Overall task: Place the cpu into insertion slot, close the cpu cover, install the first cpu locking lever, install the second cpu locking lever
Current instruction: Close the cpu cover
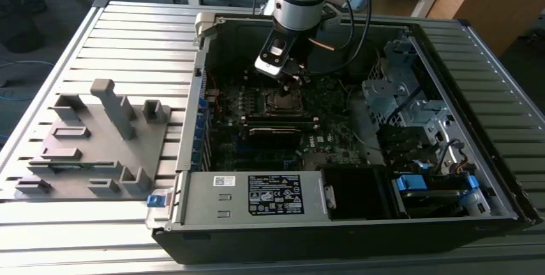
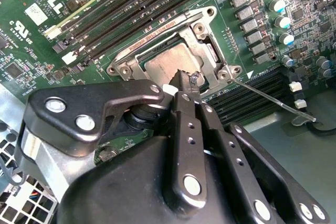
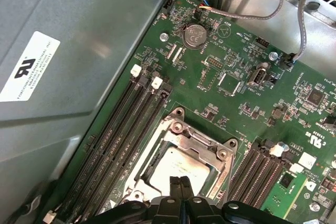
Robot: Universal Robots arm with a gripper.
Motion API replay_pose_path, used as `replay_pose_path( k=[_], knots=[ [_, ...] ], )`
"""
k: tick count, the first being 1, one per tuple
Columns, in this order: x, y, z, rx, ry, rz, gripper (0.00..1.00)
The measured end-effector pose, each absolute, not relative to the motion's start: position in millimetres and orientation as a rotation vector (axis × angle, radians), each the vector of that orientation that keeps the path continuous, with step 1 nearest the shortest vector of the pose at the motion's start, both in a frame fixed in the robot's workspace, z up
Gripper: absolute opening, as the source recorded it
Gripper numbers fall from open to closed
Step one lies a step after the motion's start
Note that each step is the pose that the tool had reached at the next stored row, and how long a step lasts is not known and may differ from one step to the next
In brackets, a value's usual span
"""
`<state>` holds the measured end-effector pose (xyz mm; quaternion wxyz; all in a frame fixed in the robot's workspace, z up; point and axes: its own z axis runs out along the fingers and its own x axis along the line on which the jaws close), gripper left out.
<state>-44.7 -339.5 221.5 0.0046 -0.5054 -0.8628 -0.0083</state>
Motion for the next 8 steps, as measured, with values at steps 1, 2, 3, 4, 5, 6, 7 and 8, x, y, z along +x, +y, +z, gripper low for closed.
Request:
replay_pose_path(
  k=[1,2,3,4,5,6,7,8],
  knots=[
    [-44.7,-339.5,221.5,-1.583,-2.703,-0.026,0.10],
    [-44.7,-339.5,221.5,-1.583,-2.703,-0.026,0.10],
    [-44.7,-339.5,221.5,-1.581,-2.704,-0.026,0.10],
    [-44.7,-339.5,221.5,-1.579,-2.705,-0.026,0.10],
    [-44.7,-339.5,221.5,-1.574,-2.708,-0.026,0.10],
    [-44.7,-339.5,221.5,-1.569,-2.711,-0.026,0.10],
    [-44.7,-339.5,221.5,-1.564,-2.714,-0.026,0.10],
    [-44.7,-339.5,221.5,-1.563,-2.715,-0.026,0.10]
  ],
)
